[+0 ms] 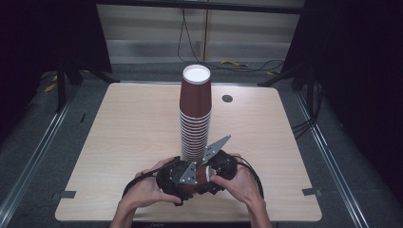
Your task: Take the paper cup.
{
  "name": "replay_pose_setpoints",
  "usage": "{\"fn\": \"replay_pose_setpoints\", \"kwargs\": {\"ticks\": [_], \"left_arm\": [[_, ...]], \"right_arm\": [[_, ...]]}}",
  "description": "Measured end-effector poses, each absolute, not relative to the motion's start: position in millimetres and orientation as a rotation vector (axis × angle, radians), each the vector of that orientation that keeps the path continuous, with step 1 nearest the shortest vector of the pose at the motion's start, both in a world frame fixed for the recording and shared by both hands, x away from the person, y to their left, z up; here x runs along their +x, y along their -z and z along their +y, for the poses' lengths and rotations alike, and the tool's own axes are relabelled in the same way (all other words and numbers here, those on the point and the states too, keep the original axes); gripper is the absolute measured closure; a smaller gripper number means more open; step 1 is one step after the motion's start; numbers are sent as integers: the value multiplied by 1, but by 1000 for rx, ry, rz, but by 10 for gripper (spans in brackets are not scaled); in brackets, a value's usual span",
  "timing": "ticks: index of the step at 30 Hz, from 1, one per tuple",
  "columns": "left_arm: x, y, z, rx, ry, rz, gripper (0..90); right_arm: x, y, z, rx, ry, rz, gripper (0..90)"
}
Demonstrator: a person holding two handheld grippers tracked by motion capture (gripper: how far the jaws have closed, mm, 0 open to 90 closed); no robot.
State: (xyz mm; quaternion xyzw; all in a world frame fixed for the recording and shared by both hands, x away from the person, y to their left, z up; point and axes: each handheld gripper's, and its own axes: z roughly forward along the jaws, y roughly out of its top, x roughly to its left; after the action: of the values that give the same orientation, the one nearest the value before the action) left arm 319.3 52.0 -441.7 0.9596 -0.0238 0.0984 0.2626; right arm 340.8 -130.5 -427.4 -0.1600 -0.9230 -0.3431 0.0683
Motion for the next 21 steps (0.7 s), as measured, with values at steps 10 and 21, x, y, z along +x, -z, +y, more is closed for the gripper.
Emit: {"fn": "replay_pose_setpoints", "kwargs": {"ticks": [10,21], "left_arm": [[320,442,56,2562,-265,-73,123],[319,446,66,2436,-216,-38,107]], "right_arm": [[340,428,-132,-500,1047,-2760,201],[339,427,-134,-501,1068,-2741,205]]}}
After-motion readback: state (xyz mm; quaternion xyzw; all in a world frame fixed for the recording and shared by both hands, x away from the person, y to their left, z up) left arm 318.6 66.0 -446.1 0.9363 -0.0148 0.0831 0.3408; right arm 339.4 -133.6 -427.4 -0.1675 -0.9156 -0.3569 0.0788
